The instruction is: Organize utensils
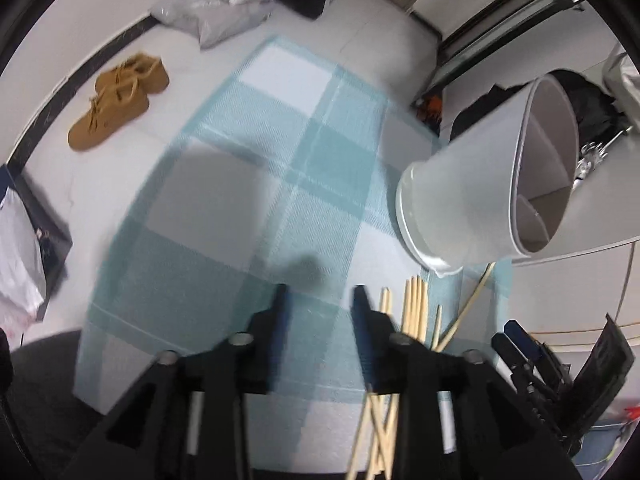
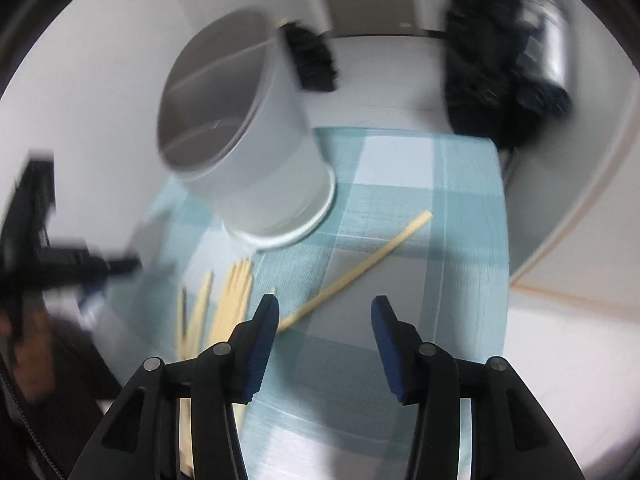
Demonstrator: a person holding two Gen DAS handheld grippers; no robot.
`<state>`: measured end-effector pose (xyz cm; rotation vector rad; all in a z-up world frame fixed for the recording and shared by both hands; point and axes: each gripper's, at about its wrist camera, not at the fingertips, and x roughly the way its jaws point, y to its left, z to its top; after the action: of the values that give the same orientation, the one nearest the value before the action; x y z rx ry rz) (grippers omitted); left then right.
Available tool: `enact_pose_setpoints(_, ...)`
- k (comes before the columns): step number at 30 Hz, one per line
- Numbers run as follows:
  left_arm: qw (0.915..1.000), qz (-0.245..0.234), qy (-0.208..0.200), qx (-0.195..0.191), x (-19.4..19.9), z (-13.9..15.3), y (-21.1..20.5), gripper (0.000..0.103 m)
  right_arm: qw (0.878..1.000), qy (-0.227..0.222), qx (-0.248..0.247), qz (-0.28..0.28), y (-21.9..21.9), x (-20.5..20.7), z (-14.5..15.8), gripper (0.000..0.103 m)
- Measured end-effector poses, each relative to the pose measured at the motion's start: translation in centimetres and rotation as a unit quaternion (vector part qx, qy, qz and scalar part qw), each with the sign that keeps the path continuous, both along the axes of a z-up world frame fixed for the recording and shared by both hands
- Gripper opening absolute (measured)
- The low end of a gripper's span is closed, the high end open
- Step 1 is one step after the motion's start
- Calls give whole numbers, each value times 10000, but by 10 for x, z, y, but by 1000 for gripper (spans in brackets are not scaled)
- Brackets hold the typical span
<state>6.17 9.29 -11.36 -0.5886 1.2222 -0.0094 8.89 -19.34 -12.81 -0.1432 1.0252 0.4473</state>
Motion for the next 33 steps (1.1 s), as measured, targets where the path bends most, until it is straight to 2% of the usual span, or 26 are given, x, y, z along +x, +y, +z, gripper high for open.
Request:
enact_pose_setpoints(2, 9999, 62, -145, 6, -2, -1, 7, 45, 9941, -174, -647, 853, 19, -7, -5, 47)
enact_pose_setpoints(3, 9998, 95, -143, 44, -1, -3, 8, 49, 9877, -229, -928, 1237, 28, -11, -8, 47)
enact_pose_setpoints(5, 9998, 91, -179, -2, -2, -4, 13, 51, 9721, -299, -1304, 1925, 44, -18, -16, 47)
enact_pose_setpoints(9, 9995, 62, -252, 172, 0, -1, 13, 56, 9543, -45, -1330, 2677, 65, -17, -25, 45)
enact_pose_setpoints(12, 9996, 127, -227, 64, 1, -3, 22, 56, 9376, 37, -1558, 3110, 78, -16, -31, 44)
enact_pose_setpoints(15, 9996, 191, -230, -12, 1, -3, 27, 56, 9304, 168, -1549, 3317, 80, -10, -29, 40)
enact_pose_setpoints(21, 9995, 266, -130, -123, 2, -8, 31, 56, 9366, 416, -1228, 3256, 77, 9, -26, 26)
enact_pose_setpoints(23, 9995, 284, -104, -111, 3, -9, 30, 56, 9401, 513, -1111, 3183, 74, 14, -23, 15)
enact_pose_setpoints(27, 9995, 281, -80, -91, 1, -8, 28, 56, 9536, 511, -819, 2852, 60, 21, -14, 13)
enact_pose_setpoints(29, 9996, 271, -76, -37, 0, -8, 28, 56, 9691, 360, -579, 2370, 39, 26, -3, 16)
enact_pose_setpoints(31, 9996, 285, -40, -46, -1, -8, 27, 56, 9839, 425, -178, 1724, 12, 29, 3, 18)
enact_pose_setpoints(33, 9997, 249, -40, -21, -1, -8, 25, 56, 9959, 371, 82, 820, -21, 37, 7, 26)
